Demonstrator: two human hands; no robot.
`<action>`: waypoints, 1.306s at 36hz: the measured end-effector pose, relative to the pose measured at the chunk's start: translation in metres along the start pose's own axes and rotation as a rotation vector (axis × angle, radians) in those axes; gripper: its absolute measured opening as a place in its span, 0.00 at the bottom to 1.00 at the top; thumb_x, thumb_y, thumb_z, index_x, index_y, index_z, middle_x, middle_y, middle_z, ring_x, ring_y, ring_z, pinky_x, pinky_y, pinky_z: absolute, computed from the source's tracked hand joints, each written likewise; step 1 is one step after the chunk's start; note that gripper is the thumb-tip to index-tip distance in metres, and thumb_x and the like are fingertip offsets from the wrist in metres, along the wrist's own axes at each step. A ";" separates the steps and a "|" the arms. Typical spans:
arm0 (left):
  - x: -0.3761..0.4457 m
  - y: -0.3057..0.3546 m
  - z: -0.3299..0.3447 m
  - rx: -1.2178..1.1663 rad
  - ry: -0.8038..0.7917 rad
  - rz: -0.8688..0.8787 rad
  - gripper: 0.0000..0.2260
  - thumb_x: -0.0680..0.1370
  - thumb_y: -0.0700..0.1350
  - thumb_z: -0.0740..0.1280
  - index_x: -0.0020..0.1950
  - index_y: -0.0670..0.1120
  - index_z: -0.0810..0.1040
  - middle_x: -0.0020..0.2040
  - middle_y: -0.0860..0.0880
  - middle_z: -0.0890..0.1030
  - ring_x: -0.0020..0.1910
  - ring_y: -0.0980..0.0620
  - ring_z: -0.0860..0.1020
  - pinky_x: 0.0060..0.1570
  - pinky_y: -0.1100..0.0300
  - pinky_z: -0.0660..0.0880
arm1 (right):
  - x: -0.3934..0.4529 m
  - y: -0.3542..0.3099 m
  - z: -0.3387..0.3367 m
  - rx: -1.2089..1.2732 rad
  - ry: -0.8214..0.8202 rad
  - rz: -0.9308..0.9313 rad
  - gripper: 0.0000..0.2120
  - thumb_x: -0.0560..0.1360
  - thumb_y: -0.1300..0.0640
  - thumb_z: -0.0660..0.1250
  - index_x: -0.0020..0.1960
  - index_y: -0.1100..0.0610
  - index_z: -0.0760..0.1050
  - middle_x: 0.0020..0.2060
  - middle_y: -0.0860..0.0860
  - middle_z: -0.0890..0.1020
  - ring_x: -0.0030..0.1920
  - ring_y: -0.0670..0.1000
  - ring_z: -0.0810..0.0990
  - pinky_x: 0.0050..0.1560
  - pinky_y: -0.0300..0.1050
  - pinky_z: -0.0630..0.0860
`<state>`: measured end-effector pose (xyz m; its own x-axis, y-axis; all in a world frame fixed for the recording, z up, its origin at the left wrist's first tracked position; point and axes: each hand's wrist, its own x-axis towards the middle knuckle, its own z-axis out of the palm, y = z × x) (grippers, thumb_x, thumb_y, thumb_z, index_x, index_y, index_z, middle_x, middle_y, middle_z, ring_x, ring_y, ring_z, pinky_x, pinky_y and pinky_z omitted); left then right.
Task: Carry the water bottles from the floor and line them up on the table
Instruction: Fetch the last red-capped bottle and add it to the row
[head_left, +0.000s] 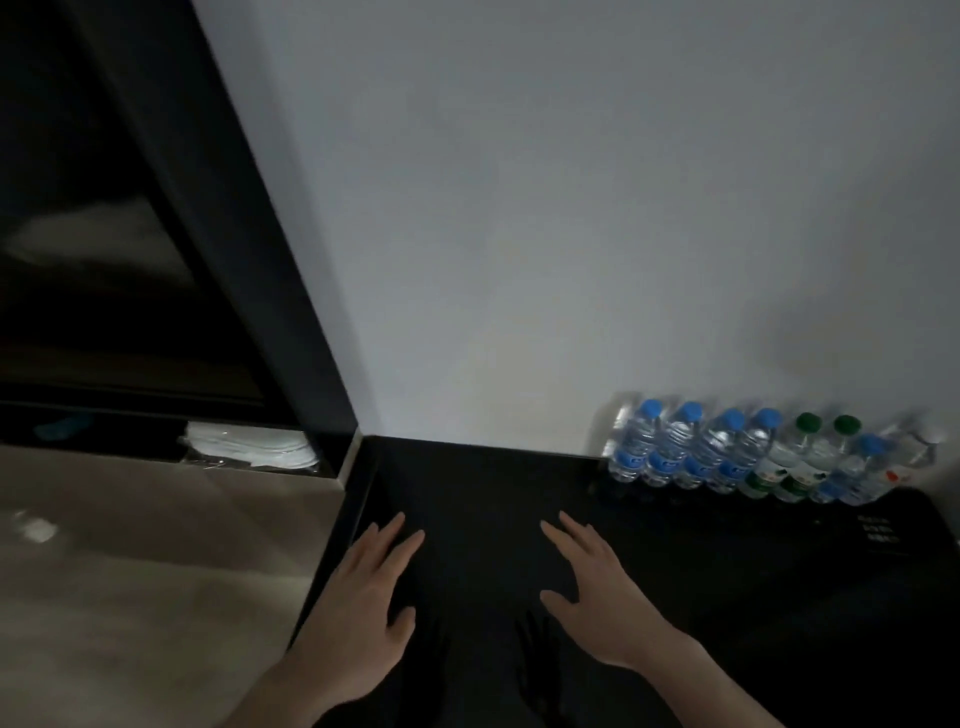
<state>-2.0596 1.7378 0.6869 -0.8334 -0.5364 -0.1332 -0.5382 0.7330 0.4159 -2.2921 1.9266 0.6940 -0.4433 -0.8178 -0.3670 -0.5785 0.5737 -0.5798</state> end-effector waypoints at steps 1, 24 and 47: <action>-0.006 -0.013 -0.003 -0.002 -0.001 -0.005 0.35 0.79 0.54 0.64 0.80 0.63 0.48 0.77 0.67 0.36 0.80 0.58 0.41 0.78 0.60 0.48 | 0.002 -0.013 0.009 -0.001 -0.009 0.010 0.38 0.79 0.47 0.66 0.80 0.41 0.47 0.80 0.41 0.43 0.80 0.50 0.40 0.78 0.48 0.48; -0.152 -0.197 -0.096 -0.005 0.200 -0.483 0.35 0.78 0.55 0.66 0.81 0.59 0.53 0.81 0.57 0.40 0.81 0.51 0.42 0.77 0.59 0.48 | 0.094 -0.267 0.121 -0.237 -0.261 -0.477 0.37 0.78 0.41 0.63 0.80 0.40 0.46 0.78 0.38 0.39 0.79 0.49 0.35 0.79 0.54 0.46; -0.424 -0.550 -0.274 0.034 0.436 -0.898 0.36 0.79 0.59 0.66 0.81 0.61 0.50 0.81 0.58 0.38 0.81 0.51 0.41 0.77 0.53 0.54 | 0.149 -0.712 0.399 -0.270 -0.401 -0.825 0.34 0.78 0.42 0.63 0.79 0.40 0.50 0.79 0.37 0.42 0.79 0.47 0.38 0.78 0.47 0.46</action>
<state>-1.3761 1.4473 0.7616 -0.0005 -0.9992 -0.0410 -0.9552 -0.0117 0.2956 -1.6732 1.3781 0.7617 0.4135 -0.8949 -0.1678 -0.7642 -0.2409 -0.5983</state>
